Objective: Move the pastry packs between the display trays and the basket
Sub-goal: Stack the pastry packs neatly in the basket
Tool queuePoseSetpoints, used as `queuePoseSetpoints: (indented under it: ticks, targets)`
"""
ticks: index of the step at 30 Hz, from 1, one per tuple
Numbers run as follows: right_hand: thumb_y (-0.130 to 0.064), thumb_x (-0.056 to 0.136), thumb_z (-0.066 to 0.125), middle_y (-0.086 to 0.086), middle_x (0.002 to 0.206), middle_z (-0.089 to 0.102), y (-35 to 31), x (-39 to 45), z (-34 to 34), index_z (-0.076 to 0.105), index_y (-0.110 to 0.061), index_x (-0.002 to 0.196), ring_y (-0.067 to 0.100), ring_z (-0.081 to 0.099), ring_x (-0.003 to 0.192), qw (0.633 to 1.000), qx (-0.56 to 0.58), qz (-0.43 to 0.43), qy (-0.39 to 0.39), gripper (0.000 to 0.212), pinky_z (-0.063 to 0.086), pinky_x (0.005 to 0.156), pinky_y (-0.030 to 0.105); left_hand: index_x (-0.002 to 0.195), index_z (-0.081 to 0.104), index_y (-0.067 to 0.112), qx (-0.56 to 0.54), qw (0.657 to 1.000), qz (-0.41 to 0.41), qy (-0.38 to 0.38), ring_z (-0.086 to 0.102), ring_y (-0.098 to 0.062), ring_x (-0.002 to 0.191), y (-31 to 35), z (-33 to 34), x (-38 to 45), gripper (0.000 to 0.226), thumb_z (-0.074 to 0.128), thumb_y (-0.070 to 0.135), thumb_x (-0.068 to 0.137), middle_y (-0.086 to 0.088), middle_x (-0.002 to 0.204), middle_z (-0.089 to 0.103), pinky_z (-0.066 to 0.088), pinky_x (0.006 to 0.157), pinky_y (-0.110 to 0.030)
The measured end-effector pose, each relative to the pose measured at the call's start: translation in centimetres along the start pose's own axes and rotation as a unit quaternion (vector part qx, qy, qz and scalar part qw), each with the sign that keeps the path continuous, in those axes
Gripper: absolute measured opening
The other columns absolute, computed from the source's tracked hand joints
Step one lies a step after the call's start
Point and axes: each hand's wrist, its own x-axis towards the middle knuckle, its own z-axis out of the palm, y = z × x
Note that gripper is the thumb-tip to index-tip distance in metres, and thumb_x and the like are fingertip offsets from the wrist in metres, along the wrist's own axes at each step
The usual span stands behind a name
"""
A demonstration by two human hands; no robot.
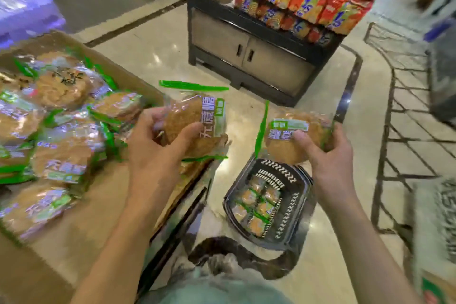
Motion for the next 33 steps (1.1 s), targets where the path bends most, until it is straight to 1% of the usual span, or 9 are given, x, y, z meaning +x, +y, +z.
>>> queuePoseSetpoints:
  ticks: [3,5,7,12,17,21,25,31,33]
  targets:
    - [-0.035,0.070,0.082,0.005,0.115,0.074,1.5,-0.1,-6.0,0.062,-0.014,0.124,0.021,0.072,0.105,0.995,0.048,0.029,0.079,0.061,0.059,0.080,0.031,0.100,0.063,0.027,-0.021,0.997,-0.012,-0.077,0.073,-0.016,0.090,-0.2,6.0,-2.1,0.039,0.089,0.025,0.072,0.003,0.096,0.076,0.058,0.078,-0.033]
    - [-0.034,0.067,0.083,0.005,0.112,0.075,3.4,0.1,-9.9,0.064,-0.016,0.118,0.022,0.071,0.105,0.989,0.088,0.048,0.109,0.058,0.058,0.084,0.035,0.099,0.063,0.028,-0.022,0.991,-0.029,-0.128,0.073,-0.013,0.089,-1.1,9.9,-3.0,0.036,0.085,0.027,0.070,0.004,0.096,0.076,0.058,0.075,-0.026]
    - [-0.035,0.064,0.083,0.003,0.109,0.076,5.6,0.4,-13.8,0.066,-0.021,0.111,0.020,0.072,0.101,0.982,0.114,0.071,0.134,0.052,0.058,0.083,0.036,0.100,0.064,0.027,0.005,0.984,-0.048,-0.169,0.074,-0.019,0.091,-2.7,13.8,-3.7,0.034,0.084,0.027,0.073,-0.002,0.099,0.076,0.060,0.074,-0.032]
    - [-0.029,0.067,0.081,-0.002,0.100,0.076,12.8,3.4,-23.5,0.064,-0.020,0.106,0.015,0.072,0.094,0.981,0.075,0.120,0.133,0.043,0.058,0.074,0.027,0.102,0.064,0.022,0.048,0.977,-0.113,-0.173,0.074,-0.015,0.082,-9.0,24.0,-5.8,0.037,0.083,0.026,0.071,-0.005,0.094,0.076,0.060,0.069,-0.029]
    - [-0.016,0.076,0.077,0.006,0.104,0.075,19.8,9.5,-33.5,0.061,-0.008,0.115,0.016,0.071,0.092,0.981,0.020,0.186,0.045,0.043,0.059,0.072,0.024,0.101,0.065,0.020,0.105,0.973,-0.179,-0.100,0.073,-0.016,0.083,-16.7,32.5,-7.9,0.042,0.086,0.027,0.065,-0.008,0.095,0.076,0.060,0.072,-0.032]
    - [-0.014,0.079,0.078,0.001,0.105,0.072,24.2,14.1,-36.8,0.062,-0.016,0.114,0.011,0.069,0.093,0.970,-0.019,0.241,-0.032,0.039,0.057,0.071,0.020,0.112,0.064,0.007,0.152,0.962,-0.221,-0.054,0.071,-0.016,0.087,-21.5,35.6,-8.7,0.044,0.088,0.016,0.075,-0.012,0.101,0.075,0.057,0.069,-0.025]
    - [-0.014,0.082,0.079,-0.009,0.100,0.072,29.1,17.1,-35.2,0.063,-0.027,0.107,0.007,0.069,0.092,0.950,-0.057,0.280,-0.125,0.033,0.055,0.071,0.021,0.109,0.063,0.007,0.161,0.953,-0.258,-0.008,0.069,-0.009,0.080,-26.5,36.6,-9.1,0.032,0.081,0.006,0.082,-0.005,0.095,0.074,0.057,0.069,-0.023]
    - [-0.020,0.083,0.080,-0.004,0.109,0.074,40.0,20.3,-28.5,0.062,-0.019,0.119,0.010,0.072,0.096,0.886,-0.121,0.350,-0.279,0.041,0.055,0.069,0.020,0.104,0.060,0.010,0.160,0.933,-0.310,0.082,0.068,-0.015,0.085,-38.6,33.4,-9.7,0.037,0.084,0.009,0.077,-0.011,0.098,0.073,0.060,0.082,-0.048]
    - [-0.018,0.084,0.080,-0.006,0.101,0.074,45.2,21.0,-25.7,0.062,-0.019,0.114,0.005,0.071,0.089,0.861,-0.154,0.349,-0.335,0.035,0.054,0.067,0.020,0.104,0.058,0.009,0.169,0.929,-0.315,0.095,0.066,-0.009,0.081,-43.7,32.1,-9.7,0.034,0.081,0.002,0.080,-0.008,0.095,0.072,0.060,0.075,-0.039]
